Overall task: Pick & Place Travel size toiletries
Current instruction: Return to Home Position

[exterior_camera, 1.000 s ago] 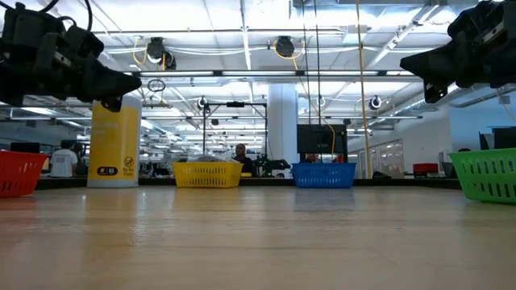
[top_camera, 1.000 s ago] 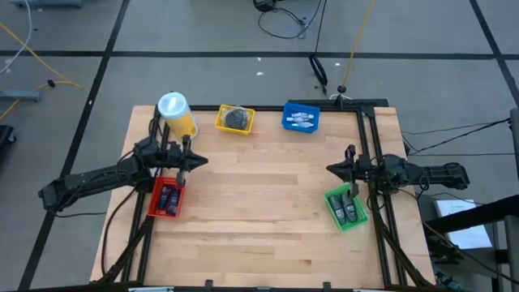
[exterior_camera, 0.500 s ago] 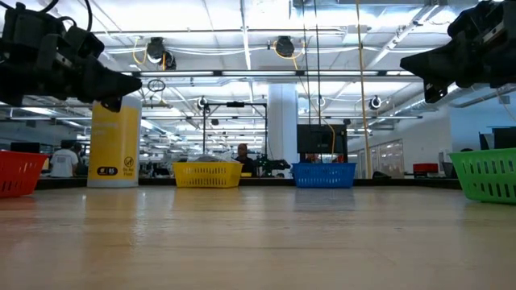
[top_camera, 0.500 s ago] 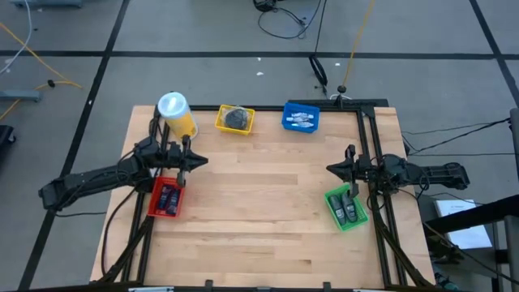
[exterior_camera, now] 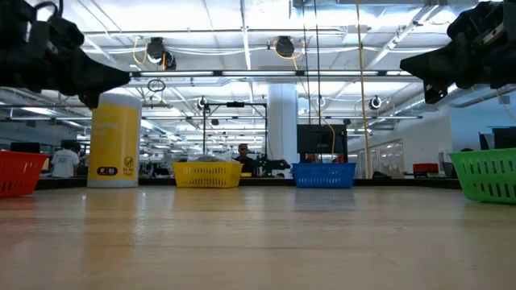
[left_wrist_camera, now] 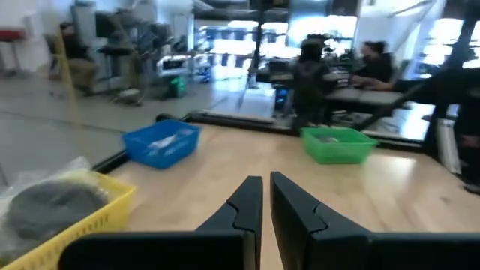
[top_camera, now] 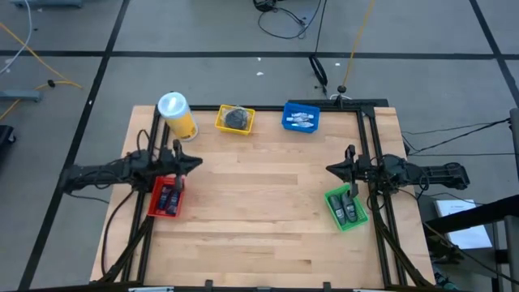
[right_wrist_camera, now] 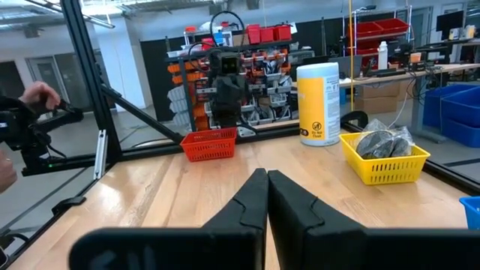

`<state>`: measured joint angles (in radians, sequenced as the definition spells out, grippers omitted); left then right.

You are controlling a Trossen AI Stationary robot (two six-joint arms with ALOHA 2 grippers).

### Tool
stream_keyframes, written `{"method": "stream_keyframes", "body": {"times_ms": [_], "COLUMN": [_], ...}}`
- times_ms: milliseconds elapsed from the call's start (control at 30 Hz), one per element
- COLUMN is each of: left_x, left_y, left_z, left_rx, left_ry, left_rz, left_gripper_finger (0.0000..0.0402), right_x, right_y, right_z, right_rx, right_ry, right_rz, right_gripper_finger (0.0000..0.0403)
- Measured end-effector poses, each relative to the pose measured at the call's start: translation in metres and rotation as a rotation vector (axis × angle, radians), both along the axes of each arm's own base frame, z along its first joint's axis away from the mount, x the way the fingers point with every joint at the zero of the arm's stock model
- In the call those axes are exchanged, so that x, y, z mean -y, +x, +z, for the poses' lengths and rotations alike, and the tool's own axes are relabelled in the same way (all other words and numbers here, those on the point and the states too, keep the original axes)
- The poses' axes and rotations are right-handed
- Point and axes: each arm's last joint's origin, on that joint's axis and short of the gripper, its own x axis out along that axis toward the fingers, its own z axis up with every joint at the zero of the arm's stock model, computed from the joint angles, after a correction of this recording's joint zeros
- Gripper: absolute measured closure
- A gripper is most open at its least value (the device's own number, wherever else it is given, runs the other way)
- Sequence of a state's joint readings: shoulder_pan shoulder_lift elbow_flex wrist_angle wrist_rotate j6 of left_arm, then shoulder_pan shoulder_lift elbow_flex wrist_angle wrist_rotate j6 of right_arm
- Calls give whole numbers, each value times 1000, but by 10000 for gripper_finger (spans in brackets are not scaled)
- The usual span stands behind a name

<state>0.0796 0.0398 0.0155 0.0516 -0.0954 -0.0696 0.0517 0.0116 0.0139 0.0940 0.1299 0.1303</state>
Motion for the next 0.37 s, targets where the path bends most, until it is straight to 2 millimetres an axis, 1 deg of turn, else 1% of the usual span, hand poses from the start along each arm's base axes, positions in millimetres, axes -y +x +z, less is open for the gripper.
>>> {"method": "stream_keyframes", "body": {"times_ms": [167, 367], "left_x": [11, 14], "left_y": [-2, -2], "left_z": [0, 0], "left_rx": [-13, -14], "left_ry": [92, 96], "left_rz": [-151, -189], "left_gripper_finger": [376, 376], "right_x": [0, 0], "right_y": [0, 0], "right_z": [0, 0], "right_rx": [1, 0], "right_ry": [0, 0], "right_rz": [0, 0], "right_gripper_finger": [399, 399]}}
